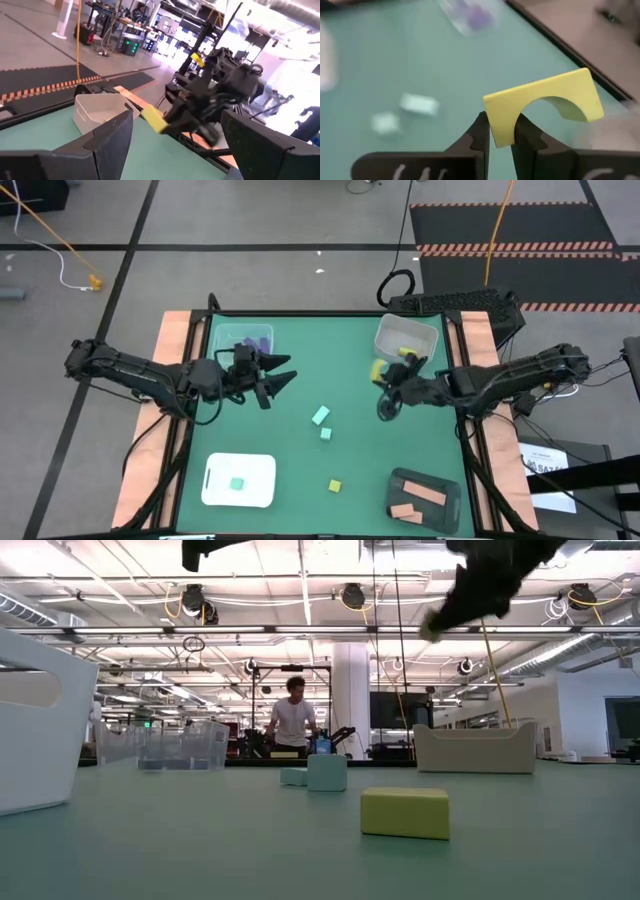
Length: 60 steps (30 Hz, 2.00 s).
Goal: Sort & place blocks by color
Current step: Put the top light green block into the gray bin, then put the top light blue block into the white bin
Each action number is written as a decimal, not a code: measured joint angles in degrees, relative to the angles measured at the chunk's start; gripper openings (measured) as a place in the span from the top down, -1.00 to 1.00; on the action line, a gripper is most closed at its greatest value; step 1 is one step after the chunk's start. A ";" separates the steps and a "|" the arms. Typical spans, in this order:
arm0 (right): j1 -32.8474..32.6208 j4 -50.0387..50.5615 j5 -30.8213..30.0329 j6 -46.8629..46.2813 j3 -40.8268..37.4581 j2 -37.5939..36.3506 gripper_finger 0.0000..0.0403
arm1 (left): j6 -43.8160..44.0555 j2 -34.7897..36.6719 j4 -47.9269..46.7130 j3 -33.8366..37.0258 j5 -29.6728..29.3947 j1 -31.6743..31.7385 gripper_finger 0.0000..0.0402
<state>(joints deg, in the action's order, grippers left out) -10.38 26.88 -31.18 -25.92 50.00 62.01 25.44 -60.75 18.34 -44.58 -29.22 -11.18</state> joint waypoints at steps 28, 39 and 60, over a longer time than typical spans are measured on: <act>40.57 -12.03 7.35 -13.34 -19.69 0.05 0.69 | -4.36 0.00 -0.30 0.00 -7.86 12.24 -0.51; 41.54 -12.28 9.01 -7.11 -19.78 0.05 0.04 | -3.70 0.00 -0.54 0.00 -7.76 13.88 -0.51; 33.21 -40.42 23.85 -2.05 -19.76 -7.56 -0.24 | 1.99 -15.61 -11.61 0.00 1.58 1.96 -0.51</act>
<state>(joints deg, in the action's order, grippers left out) 22.82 -13.54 -7.33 -27.97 30.24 54.46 27.44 -76.36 6.73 -44.58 -27.64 -9.23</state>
